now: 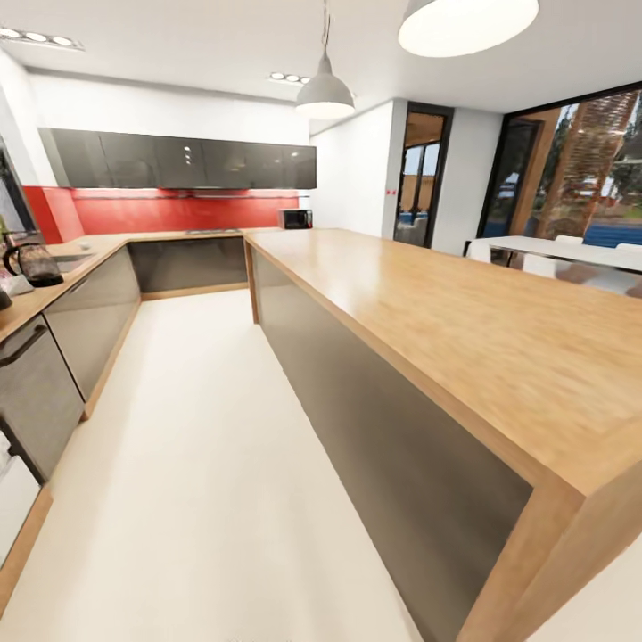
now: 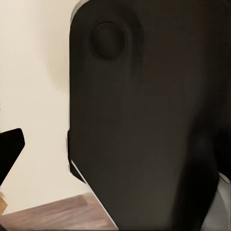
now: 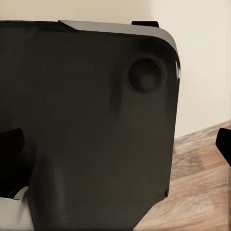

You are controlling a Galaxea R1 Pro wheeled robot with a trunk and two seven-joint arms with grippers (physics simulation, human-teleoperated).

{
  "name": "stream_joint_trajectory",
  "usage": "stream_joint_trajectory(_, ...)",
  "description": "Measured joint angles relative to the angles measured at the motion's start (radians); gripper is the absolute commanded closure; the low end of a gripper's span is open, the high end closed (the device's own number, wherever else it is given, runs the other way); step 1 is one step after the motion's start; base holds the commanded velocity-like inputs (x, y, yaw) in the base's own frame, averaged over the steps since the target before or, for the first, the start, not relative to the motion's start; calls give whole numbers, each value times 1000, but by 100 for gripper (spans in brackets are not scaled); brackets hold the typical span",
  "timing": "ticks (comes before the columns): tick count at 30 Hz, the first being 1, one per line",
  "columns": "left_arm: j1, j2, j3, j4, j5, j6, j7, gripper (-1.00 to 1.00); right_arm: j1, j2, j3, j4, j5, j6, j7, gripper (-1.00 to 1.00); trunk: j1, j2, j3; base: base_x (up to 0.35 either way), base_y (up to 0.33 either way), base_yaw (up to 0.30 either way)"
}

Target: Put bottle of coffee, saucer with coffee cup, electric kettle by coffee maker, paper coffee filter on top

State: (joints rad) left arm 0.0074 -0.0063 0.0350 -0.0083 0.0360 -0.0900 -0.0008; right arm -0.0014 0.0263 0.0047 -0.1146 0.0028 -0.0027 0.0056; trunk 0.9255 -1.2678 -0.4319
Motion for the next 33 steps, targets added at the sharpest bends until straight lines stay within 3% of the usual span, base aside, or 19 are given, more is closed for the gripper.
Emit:
stream_joint_trajectory(11, 0, 4, 2, 0, 7, 2, 7, -100, 0, 0, 1, 0, 0, 1, 0, -100, -42, 77, 23, 0, 0, 226)
stream_joint_trajectory(14, 0, 12, 5, 0, 44, 0, 7, -100, 0, 1, 1, 0, 0, 1, 0, -100, -54, 98, 30, 0, 0, 225)
stream_joint_trajectory(18, 0, 30, 11, 0, 123, -3, 4, -100, 0, 1, 1, 0, 0, 1, 0, -100, -69, 126, 38, 0, 0, 225)
stream_joint_trajectory(20, 0, 32, 11, 0, 136, -3, 4, -100, 0, 1, 1, 0, 0, 1, 0, -100, -77, 140, 42, 0, 0, 225)
stream_joint_trajectory(33, 0, 32, 12, 0, 145, -3, 5, -100, 0, 3, 1, 0, 0, 1, 0, -100, -127, 231, 71, 0, 0, 236)
